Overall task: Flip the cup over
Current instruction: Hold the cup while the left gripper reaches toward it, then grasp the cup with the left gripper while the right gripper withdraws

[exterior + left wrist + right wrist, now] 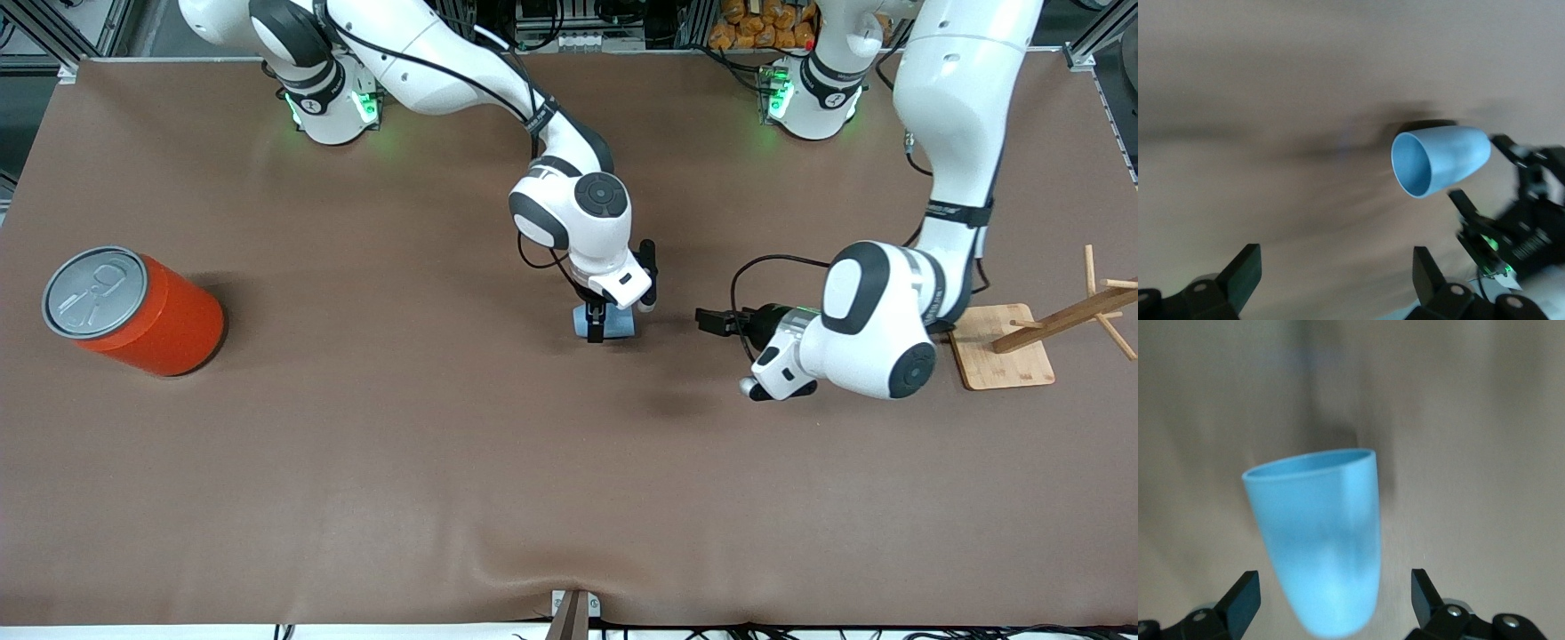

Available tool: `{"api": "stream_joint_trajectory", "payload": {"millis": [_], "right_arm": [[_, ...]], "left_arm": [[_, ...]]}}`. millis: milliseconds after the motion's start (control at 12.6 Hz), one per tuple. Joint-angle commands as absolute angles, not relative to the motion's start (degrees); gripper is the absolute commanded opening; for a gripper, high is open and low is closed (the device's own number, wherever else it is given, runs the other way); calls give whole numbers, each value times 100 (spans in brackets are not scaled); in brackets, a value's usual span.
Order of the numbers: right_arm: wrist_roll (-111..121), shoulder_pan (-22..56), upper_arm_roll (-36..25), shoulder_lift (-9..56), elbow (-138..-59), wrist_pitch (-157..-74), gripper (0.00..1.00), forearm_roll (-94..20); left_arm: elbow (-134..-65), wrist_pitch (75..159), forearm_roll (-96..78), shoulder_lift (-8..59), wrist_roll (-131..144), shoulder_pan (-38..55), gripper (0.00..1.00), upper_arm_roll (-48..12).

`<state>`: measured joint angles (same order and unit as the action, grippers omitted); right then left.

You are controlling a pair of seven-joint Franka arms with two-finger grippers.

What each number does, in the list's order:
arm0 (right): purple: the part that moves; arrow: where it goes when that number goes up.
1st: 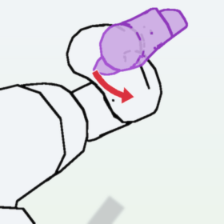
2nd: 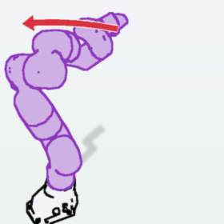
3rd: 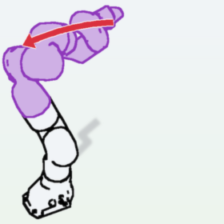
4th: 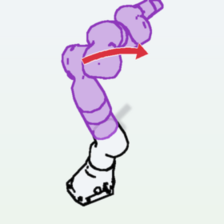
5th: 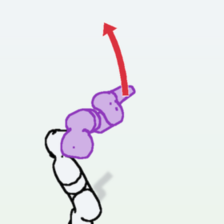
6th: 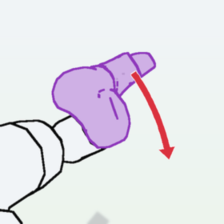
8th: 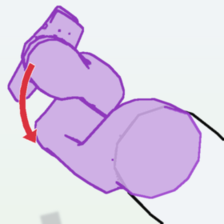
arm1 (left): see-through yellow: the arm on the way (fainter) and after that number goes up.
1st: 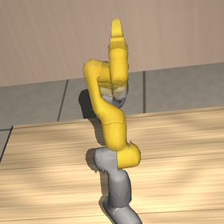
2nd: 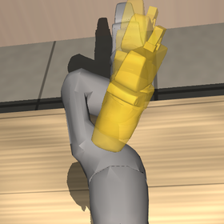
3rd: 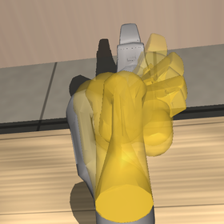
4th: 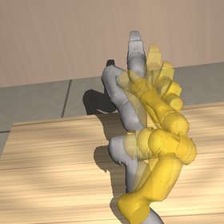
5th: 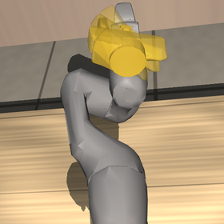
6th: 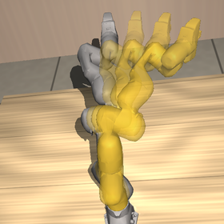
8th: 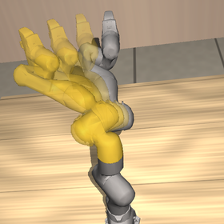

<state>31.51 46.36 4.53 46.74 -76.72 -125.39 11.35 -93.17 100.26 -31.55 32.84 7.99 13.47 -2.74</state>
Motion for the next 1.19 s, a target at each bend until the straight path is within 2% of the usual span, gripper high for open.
{"api": "stream_joint_trajectory", "payload": {"millis": [0,159,318,557,716,875,1114], "right_arm": [[3085,4579,518,3949,-7752,-11718,100,1065],[3094,4553,475,3500,-7752,-11086,100,810],[3067,4291,466,3026,-7752,-10462,100,843],[3094,3212,475,2664,-7280,-9408,100,765],[3076,2613,466,2654,-6744,-8818,100,782],[3111,1954,475,2576,-6417,-8710,100,808],[3331,978,536,2233,-6171,-8702,100,677]], "left_arm": [[-9983,10414,-3602,3041,493,1248,100,-246],[-10386,10764,-3848,2997,431,1257,100,-446],[-10835,11571,-4356,2901,431,1266,100,-710],[-11047,12443,-4963,2944,439,1370,100,-1167],[-11188,13232,-5613,2979,439,1808,100,-1195],[-11180,13831,-6063,3120,431,2143,100,-1195],[-11136,14115,-6082,3330,431,2329,100,-1187]]}}
